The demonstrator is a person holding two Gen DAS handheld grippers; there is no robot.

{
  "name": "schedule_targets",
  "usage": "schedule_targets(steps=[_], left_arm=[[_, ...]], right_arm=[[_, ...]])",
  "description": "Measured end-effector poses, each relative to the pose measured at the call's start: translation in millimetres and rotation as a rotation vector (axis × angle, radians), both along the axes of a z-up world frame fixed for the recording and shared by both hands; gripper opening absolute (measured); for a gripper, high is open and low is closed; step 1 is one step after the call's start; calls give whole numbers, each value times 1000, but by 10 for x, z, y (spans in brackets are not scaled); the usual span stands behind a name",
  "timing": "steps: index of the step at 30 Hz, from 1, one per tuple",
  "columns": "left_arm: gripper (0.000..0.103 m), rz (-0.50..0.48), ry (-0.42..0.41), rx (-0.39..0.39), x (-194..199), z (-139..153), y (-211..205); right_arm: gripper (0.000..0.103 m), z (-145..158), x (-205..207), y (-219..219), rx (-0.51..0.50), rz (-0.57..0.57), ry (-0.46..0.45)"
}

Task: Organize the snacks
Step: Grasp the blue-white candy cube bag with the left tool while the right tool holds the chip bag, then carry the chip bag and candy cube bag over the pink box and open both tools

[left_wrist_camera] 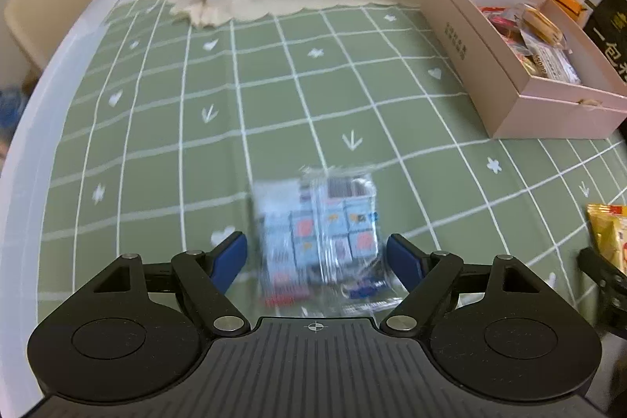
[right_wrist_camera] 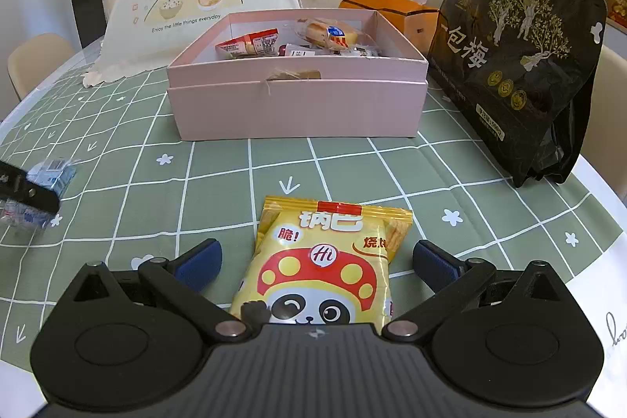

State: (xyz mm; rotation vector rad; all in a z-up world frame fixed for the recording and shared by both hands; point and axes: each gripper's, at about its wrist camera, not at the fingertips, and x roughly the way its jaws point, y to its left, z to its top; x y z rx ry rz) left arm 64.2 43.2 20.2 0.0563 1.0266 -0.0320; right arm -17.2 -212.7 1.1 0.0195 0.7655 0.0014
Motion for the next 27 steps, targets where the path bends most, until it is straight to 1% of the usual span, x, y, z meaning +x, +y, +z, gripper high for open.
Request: schedule_targets(steps=[2, 5, 6, 10, 13, 15, 18, 21, 23, 24, 25, 27], left_arm=[[83, -13, -12, 3, 67, -11, -10], [70, -37, -13, -15, 87, 21, -33], [68, -56, -5, -33, 56, 34, -45], [67, -137, 33, -112, -198, 58, -126], [67, -180, 64, -184, -427, 64, -197], [67, -208, 77, -197, -553, 66, -257], [67, -248, 86, -183, -666, 57, -318], [67, -273, 87, -177, -729, 45, -324], [67, -288, 84, -175, -764, 50, -325], [66, -295, 80, -180, -777, 52, -322], [66, -303, 77, -190, -782, 59, -312], [65, -318, 54, -213, -785, 116, -307]], right_arm=[[103, 0, -2, 4, 1, -1, 0], [103, 26, 3, -1, 1, 16, 23], [103, 43, 17, -12, 2, 31, 43], [103, 98, 112, -9, -2, 73, 129], [103, 122, 208, 19, -1, 59, 181], [103, 131, 286, 52, -3, 55, 208], [102, 155, 373, 100, -3, 29, 257], [92, 205, 328, 142, -9, 35, 292], [76, 259, 248, 152, -24, 54, 298], [62, 304, 210, 146, -28, 67, 303], [61, 368, 175, 128, -22, 77, 308], [60, 562, 101, 53, 1, 76, 268]])
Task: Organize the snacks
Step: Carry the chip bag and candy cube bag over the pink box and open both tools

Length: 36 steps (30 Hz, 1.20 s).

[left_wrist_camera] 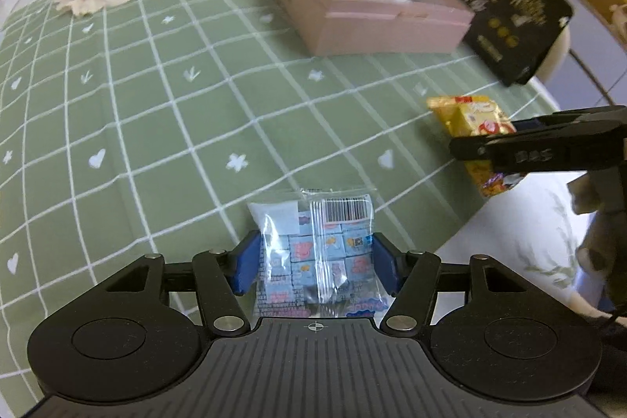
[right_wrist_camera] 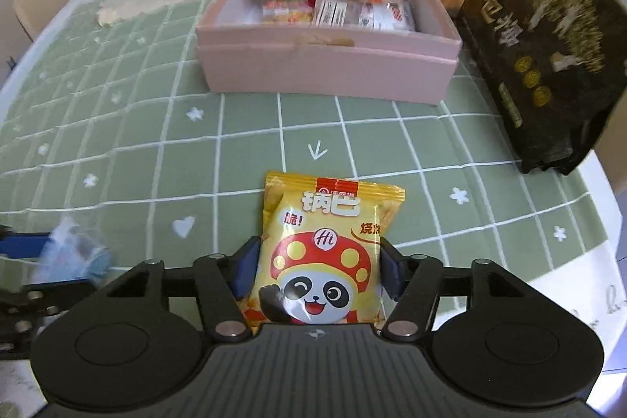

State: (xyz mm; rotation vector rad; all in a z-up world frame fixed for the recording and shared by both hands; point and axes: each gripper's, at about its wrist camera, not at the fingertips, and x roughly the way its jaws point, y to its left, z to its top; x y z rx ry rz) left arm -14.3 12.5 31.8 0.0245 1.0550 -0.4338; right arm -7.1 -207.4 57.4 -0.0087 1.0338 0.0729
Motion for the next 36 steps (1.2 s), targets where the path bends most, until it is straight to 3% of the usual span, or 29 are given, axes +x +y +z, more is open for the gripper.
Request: schedule_targets(steps=[4, 8, 14, 16, 19, 25, 30, 33, 36], left_arm=[[65, 3, -94, -56, 130, 329, 1], [65, -4, -281, -120, 411, 955, -49], [66, -5, -469, -204, 1019, 1653, -350], [67, -13, -458, -239, 1291, 1716, -490], [65, -6, -366, -280, 1733, 1632, -674], [63, 101, -402, -452, 1712, 1443, -441], [63, 135, -278, -323, 1306, 933, -261], [63, 165, -163, -317, 1036, 585, -203], [63, 164, -121, -305, 817, 372, -240]], right_arm=[[59, 545, -83, -178, 20, -31, -139], [59, 1018, -104, -341, 25, -48, -277], [59, 1230, -74, -441, 19, -55, -354], [59, 1212, -49, -448, 25, -56, -351], [59, 1185, -38, -457, 18, -45, -347], [59, 1054, 66, -655, 1, -53, -304], [59, 1099, 357, -771, 74, -54, -282], [59, 1237, 736, -677, 88, -20, -320], [65, 1336, 1194, -589, 123, -18, -360]])
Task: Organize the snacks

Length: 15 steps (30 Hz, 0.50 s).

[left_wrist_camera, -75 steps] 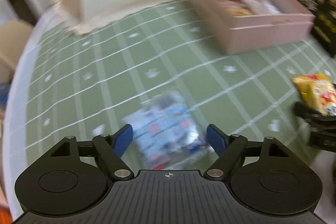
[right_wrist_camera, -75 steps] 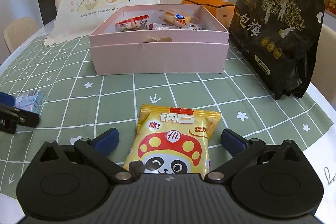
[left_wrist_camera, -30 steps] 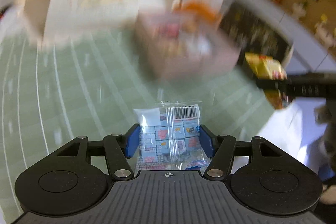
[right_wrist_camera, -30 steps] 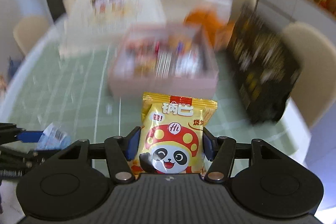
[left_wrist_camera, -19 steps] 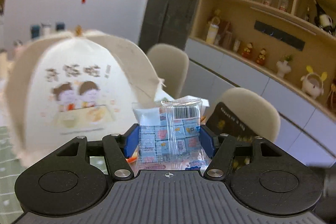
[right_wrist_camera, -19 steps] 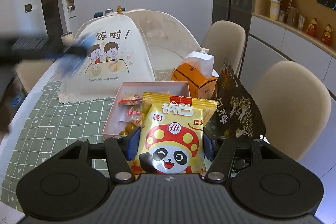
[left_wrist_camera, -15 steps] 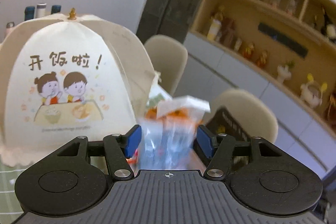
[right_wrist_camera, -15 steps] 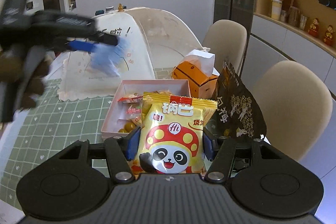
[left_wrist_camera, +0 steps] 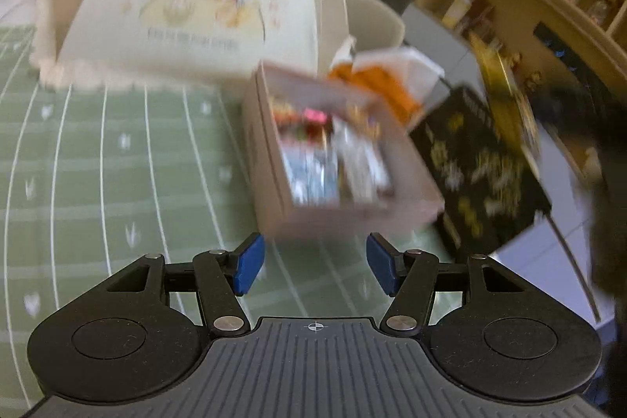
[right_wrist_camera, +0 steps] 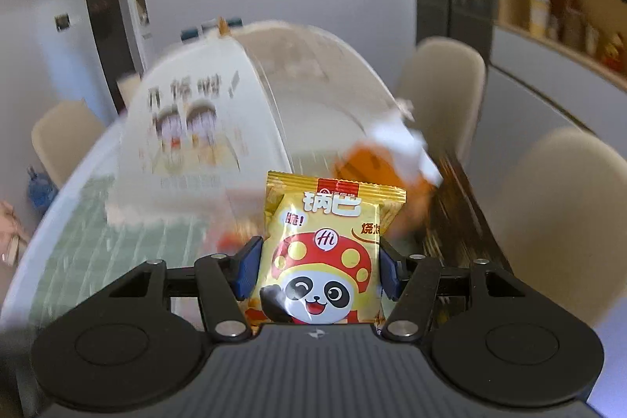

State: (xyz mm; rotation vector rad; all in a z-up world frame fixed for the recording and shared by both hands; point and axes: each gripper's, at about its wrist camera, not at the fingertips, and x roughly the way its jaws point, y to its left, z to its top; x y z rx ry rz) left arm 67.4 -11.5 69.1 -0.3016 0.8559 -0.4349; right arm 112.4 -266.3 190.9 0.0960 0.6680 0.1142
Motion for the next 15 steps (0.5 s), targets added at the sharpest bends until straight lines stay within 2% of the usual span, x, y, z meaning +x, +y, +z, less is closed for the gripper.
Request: schedule_targets(steps=[1, 3, 5, 8, 12, 15], left_arm=[[63, -7, -4, 31, -70, -37, -27], [63, -13, -30, 102, -220, -84, -58], [63, -12, -46, 157, -367, -139, -36], [63, -1, -48, 214, -512, -265, 9], [63, 11, -54, 294, -583, -489, -5], [63, 51, -106, 368, -628, -572, -15]], right_arm=[[73, 2, 140, 14, 12, -9, 9], [75, -37, 297, 60, 5, -37, 21], [75, -127, 272, 110, -18, -60, 28], [75, -389, 0, 176, -41, -43, 44], [75, -914, -474, 270, -74, -14, 102], [75, -1320, -743, 366, -88, -18, 170]])
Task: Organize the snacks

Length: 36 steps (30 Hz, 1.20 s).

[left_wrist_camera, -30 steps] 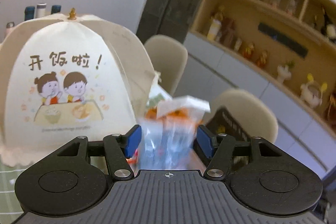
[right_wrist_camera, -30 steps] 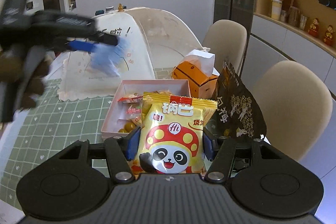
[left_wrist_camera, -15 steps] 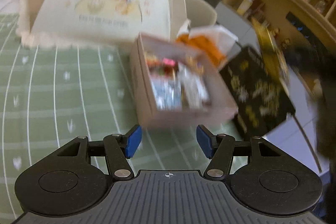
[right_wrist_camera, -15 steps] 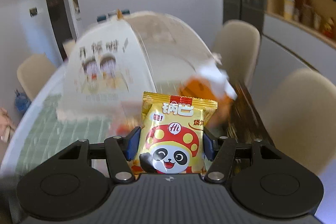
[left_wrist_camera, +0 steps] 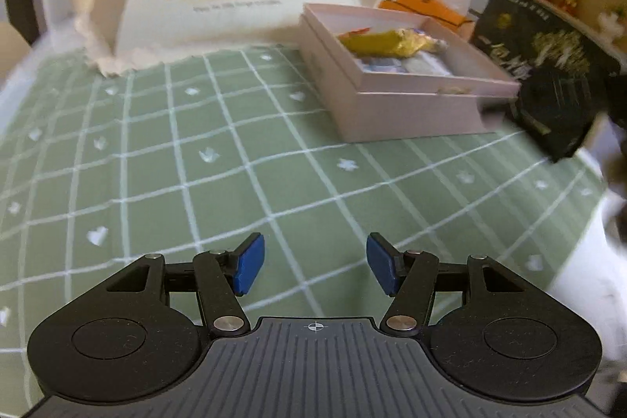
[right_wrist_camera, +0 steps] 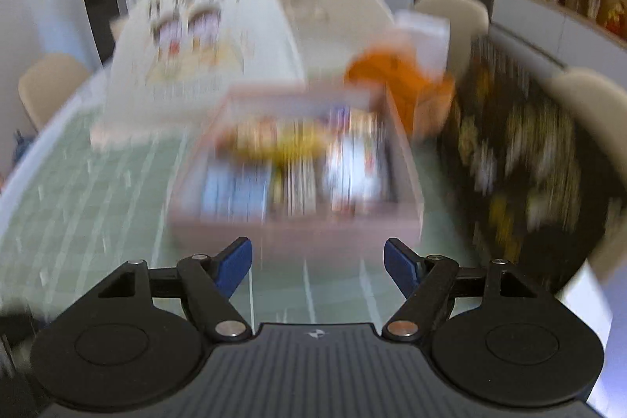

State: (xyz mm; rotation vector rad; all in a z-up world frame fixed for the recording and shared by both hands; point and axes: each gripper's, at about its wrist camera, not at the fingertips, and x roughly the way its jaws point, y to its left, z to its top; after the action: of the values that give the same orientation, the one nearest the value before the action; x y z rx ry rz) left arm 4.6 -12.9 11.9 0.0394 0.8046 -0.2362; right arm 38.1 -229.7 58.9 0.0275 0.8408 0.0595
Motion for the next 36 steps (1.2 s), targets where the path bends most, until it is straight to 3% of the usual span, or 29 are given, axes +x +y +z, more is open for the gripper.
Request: schedule_targets(steps=[4, 8, 13, 22, 36], left_arm=[[65, -8, -32, 23, 33, -77, -21], [74, -28, -95, 62, 46, -150, -128], [80, 3, -144, 57, 93, -212, -203], [80, 4, -167, 52, 137, -233, -215], [82, 15, -162, 48, 178, -233, -228]], right_arm=[[76, -378, -167, 150, 16, 31, 77], [81, -468, -264, 316, -62, 49, -11], [103, -565, -224, 208, -31, -41, -55], [103, -634, -321, 143, -29, -70, -135], [103, -631, -321, 139, -28, -70, -135]])
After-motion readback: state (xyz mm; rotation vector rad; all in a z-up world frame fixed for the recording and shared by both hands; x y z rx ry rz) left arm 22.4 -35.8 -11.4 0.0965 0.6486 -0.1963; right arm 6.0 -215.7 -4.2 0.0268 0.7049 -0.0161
